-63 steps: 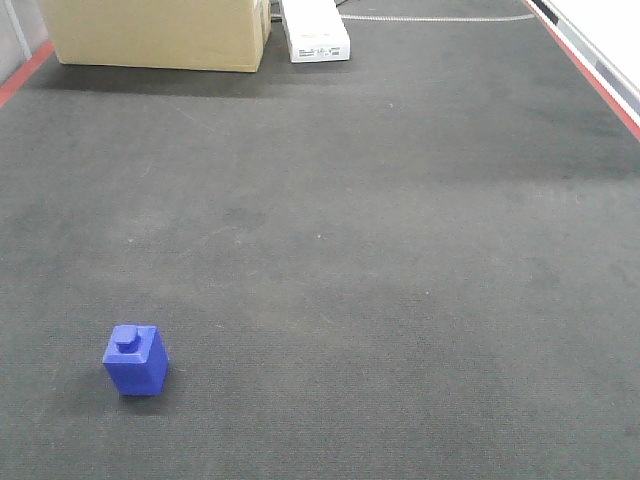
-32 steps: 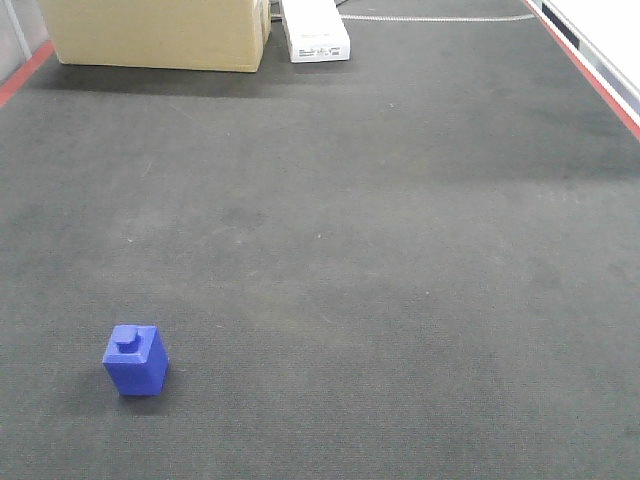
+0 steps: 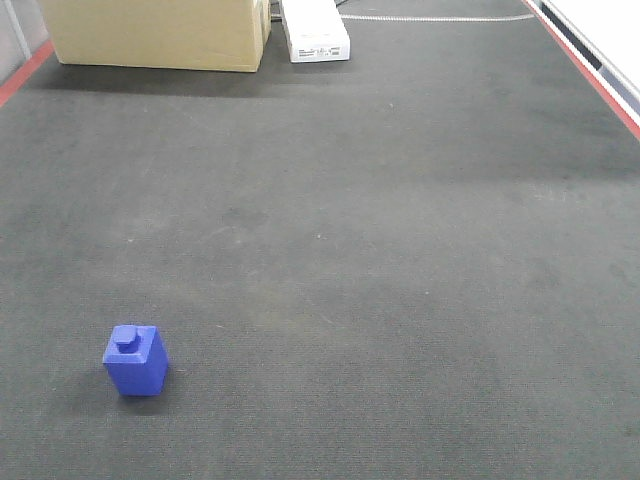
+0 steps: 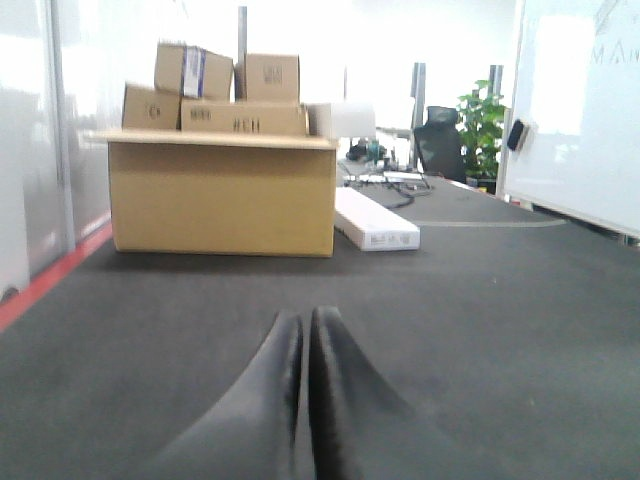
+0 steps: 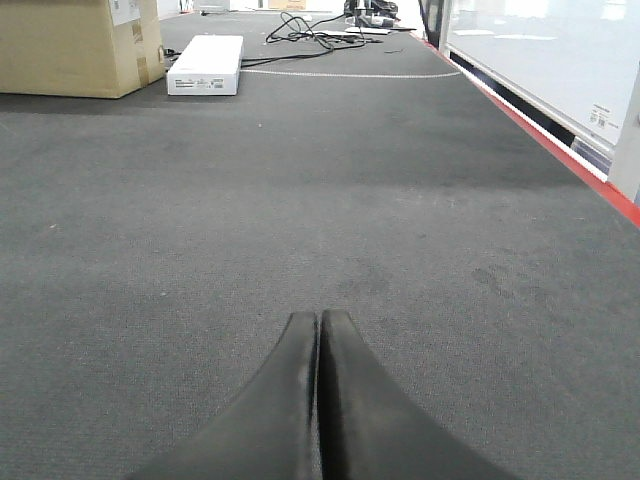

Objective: Pour parts from conveyor to right shelf
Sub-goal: 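Move the left gripper toward the blue block on the conveyor, then lower the left gripper over the blue block and close on it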

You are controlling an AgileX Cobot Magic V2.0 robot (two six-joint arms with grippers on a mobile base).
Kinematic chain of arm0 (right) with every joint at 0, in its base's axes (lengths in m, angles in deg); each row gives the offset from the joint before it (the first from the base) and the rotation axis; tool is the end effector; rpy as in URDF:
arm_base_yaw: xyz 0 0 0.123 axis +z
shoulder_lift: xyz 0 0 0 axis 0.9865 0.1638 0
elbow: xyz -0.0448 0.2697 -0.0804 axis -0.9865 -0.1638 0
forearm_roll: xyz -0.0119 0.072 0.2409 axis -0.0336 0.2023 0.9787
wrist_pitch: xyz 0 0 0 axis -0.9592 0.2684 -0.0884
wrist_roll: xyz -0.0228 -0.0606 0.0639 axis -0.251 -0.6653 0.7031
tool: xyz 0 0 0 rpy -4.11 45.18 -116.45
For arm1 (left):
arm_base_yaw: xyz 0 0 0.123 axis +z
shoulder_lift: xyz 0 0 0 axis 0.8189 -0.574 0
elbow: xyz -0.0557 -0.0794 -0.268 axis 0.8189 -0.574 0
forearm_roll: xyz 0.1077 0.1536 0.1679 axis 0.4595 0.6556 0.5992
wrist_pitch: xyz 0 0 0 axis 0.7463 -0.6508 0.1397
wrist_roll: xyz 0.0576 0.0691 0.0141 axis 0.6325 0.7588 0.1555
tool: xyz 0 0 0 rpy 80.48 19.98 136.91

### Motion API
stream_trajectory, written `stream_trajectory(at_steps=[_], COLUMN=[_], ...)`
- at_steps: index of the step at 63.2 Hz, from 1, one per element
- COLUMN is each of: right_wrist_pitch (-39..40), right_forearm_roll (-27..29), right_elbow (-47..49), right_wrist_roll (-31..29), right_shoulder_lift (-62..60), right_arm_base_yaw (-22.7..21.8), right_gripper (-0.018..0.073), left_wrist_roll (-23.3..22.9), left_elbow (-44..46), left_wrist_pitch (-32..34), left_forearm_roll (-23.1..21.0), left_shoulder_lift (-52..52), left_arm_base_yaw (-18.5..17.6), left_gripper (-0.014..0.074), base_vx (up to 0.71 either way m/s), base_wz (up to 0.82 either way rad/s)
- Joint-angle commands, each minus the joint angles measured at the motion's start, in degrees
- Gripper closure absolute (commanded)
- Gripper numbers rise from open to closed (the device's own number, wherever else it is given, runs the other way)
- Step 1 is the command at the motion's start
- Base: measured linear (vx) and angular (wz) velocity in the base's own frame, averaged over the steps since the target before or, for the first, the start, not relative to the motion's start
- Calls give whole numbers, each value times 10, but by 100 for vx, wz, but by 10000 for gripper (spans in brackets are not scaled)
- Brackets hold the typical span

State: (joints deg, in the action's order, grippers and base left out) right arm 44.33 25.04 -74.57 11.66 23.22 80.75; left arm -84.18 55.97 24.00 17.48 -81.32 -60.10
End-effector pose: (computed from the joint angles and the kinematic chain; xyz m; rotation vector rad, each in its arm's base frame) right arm 0.0558 0.0001 0.1847 -0.0020 1.7005 0.0003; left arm 0.0520 -0.0038 0.2614 0.0710 1.4420 -0.0504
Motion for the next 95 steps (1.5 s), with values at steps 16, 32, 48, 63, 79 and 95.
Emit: stream_trajectory(at_steps=[16, 32, 48, 63, 79, 95], right_wrist_pitch=[44, 43, 43, 43, 43, 43], right_forearm_roll=[-3, -3, -3, -3, -3, -3], right_elbow=[-8, -8, -8, -8, -8, -8], right_wrist_roll=[-4, -4, -4, -4, -4, -4], right_shoulder_lift=[-6, -6, -6, -6, -6, -6], right_arm_base_yaw=[1, 1, 1, 1, 1, 1], right_gripper=[568, 568, 568, 568, 568, 568], left_wrist_roll=[36, 35, 32, 33, 32, 32], left_elbow=[147, 147, 147, 147, 147, 200], left_wrist_pitch=[-135, -140, -136, -136, -146, -207], left_forearm_roll=[-1, -1, -1, -1, -21, -37], left_shoulder_lift=[-180, -230, -232, -232, -231, -267], left_arm_base_yaw=[-3, -3, -3, -3, -3, -3], left_gripper=[603, 603, 568, 375, 106, 97], base_vx=[0, 0, 0, 0, 0, 0], base_wz=[0, 0, 0, 0, 0, 0])
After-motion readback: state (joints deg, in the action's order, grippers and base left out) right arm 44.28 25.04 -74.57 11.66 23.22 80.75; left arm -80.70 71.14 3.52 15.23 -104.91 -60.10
